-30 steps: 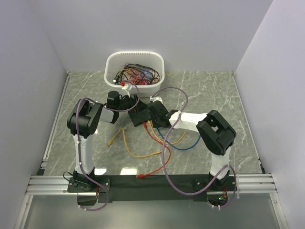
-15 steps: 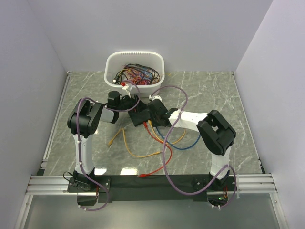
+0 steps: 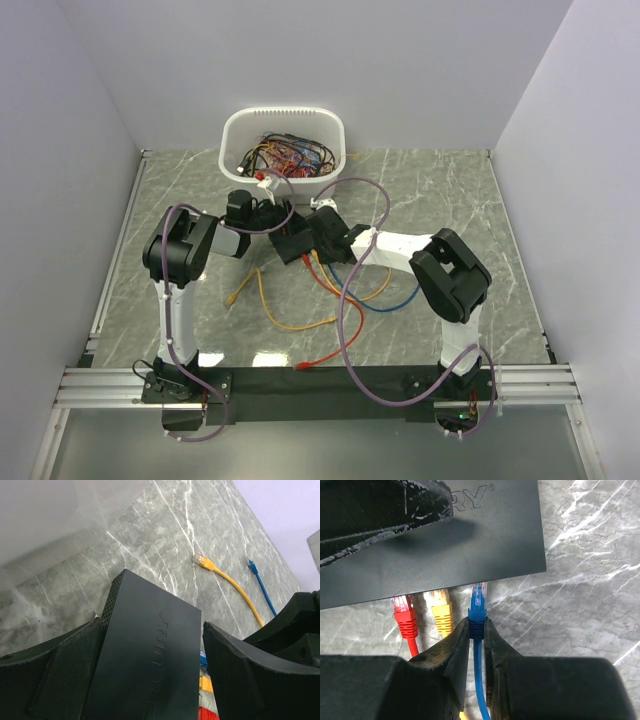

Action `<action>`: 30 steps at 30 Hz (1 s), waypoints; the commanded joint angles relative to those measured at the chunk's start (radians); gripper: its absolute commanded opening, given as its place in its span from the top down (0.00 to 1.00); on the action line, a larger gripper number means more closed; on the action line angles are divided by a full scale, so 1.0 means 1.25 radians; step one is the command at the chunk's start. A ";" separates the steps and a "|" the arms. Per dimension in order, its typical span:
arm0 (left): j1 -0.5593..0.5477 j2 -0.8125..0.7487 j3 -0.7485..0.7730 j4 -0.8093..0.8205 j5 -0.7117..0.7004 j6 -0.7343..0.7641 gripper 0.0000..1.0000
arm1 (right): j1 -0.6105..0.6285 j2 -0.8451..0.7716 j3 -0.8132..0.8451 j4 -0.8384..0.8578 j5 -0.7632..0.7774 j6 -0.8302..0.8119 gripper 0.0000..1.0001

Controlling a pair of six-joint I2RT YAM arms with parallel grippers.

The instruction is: Insert the plug into the switch port

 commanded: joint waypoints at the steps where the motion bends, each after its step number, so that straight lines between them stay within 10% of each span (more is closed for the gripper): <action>1: -0.021 0.043 0.010 -0.112 0.072 -0.028 0.13 | -0.008 0.004 0.036 0.101 0.040 -0.016 1.00; 30: -0.064 0.084 0.071 -0.213 0.156 0.058 0.13 | 0.013 0.021 0.015 0.217 -0.046 -0.175 1.00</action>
